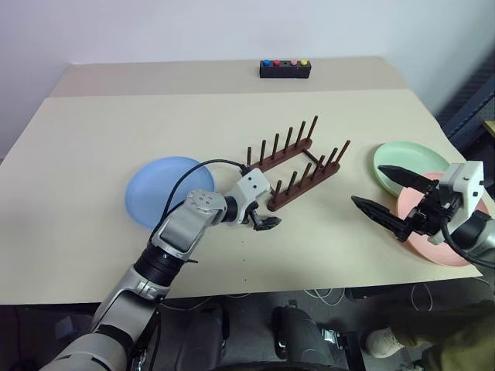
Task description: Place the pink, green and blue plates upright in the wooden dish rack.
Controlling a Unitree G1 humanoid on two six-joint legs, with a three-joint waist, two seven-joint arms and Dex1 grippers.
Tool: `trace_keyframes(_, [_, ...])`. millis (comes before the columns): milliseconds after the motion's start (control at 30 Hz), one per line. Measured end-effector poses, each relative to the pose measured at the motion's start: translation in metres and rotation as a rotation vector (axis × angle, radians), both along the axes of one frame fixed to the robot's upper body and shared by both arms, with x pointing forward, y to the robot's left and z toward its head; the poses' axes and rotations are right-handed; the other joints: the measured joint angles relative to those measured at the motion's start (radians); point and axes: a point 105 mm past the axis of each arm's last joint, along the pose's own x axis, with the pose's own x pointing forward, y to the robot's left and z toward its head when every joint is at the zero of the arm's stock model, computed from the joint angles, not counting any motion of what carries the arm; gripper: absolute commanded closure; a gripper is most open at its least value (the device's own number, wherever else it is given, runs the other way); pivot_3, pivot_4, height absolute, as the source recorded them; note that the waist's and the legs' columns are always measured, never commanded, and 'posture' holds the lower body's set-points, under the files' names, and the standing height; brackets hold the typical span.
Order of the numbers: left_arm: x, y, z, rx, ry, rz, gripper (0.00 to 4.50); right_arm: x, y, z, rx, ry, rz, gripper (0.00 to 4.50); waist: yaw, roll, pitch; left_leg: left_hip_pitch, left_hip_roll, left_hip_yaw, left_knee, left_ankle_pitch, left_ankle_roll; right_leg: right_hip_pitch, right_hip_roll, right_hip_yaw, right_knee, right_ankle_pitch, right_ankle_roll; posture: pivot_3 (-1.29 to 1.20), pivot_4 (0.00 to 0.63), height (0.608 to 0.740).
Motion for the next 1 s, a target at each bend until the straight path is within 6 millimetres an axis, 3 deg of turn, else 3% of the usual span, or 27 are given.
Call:
trace_keyframes(67, [0.000,-0.001,0.000,-0.004,0.004,0.001,0.00,0.000,0.000,-0.001,0.002,0.003,-0.001,0.04,0.000,0.000,0.000,0.000,0.000,0.000,0.000,0.000,0.000,0.000,0.000,0.000,0.000,0.000,0.000,0.00,0.150,0.740])
trace_keyframes(167, [0.004,-0.004,0.000,-0.036,0.026,0.027,0.82,-0.001,-0.001,-0.004,0.003,0.014,-0.005,0.00,0.001,0.001,-0.001,0.000,0.000,0.000,0.000,0.000,0.000,0.001,0.000,0.000,0.000,0.000,0.000,0.00,0.150,0.740])
trace_keyframes(367, [0.012,-0.001,0.003,-0.044,0.025,0.076,3.73,-0.002,-0.001,-0.005,0.005,0.018,-0.008,0.00,0.000,0.001,-0.001,0.000,0.000,0.000,0.000,0.000,0.000,0.001,0.000,0.000,0.000,0.000,0.000,0.00,0.150,0.740])
trace_keyframes(800, [0.019,0.007,0.008,-0.036,-0.010,0.021,3.74,-0.002,-0.002,-0.005,-0.005,0.002,-0.016,0.00,0.000,0.003,-0.002,0.001,0.000,0.000,0.000,0.000,0.000,0.002,0.000,0.000,0.000,0.000,0.000,0.00,0.150,0.740])
trace_keyframes(1000, [0.026,0.035,0.017,0.003,-0.024,-0.132,3.74,-0.003,-0.001,-0.006,-0.007,0.007,-0.005,0.00,-0.001,0.003,-0.002,0.001,0.000,0.000,0.000,0.000,0.000,0.001,0.000,0.000,0.000,0.000,0.000,0.00,0.150,0.740])
